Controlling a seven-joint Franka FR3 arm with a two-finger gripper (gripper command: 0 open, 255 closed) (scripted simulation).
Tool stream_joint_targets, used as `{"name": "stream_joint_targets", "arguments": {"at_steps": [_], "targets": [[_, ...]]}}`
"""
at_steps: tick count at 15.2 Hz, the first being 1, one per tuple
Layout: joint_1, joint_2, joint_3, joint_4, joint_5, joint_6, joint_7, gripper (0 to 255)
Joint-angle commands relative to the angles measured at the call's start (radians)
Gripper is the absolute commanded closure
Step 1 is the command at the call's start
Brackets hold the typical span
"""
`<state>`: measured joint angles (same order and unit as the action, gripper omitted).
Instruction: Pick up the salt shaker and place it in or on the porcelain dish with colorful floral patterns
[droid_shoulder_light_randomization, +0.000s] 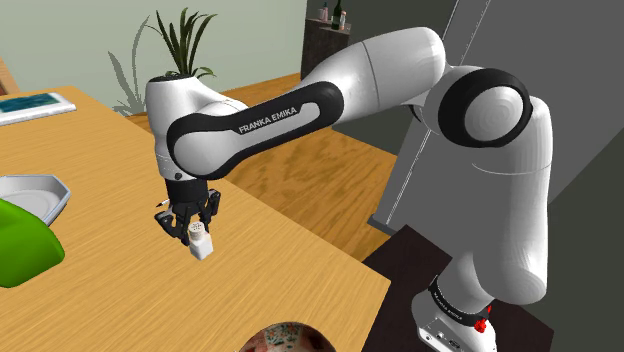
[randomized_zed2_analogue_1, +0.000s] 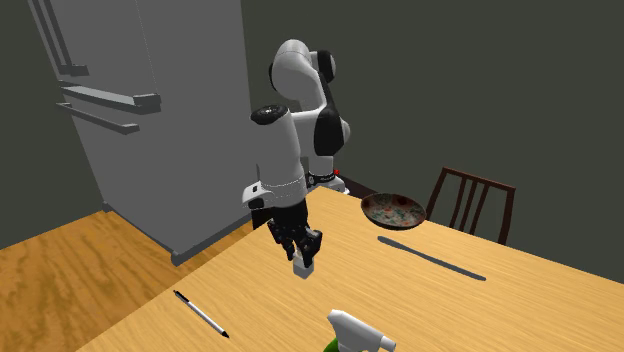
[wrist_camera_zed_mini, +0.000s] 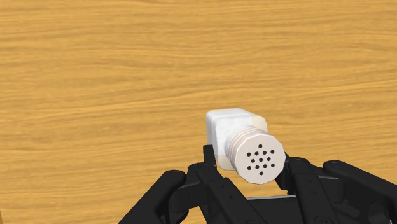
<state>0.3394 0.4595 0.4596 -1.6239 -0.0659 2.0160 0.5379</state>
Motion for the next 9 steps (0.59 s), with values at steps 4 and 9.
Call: {"name": "stream_joint_targets", "arguments": {"at_steps": [4, 9], "targets": [[0.0, -0.005, 0.001, 0.006, 0.002, -0.011, 0.0, 255], [-0.002, -0.025, 0.007, 0.045, 0.011, -0.069, 0.0, 255]]}}
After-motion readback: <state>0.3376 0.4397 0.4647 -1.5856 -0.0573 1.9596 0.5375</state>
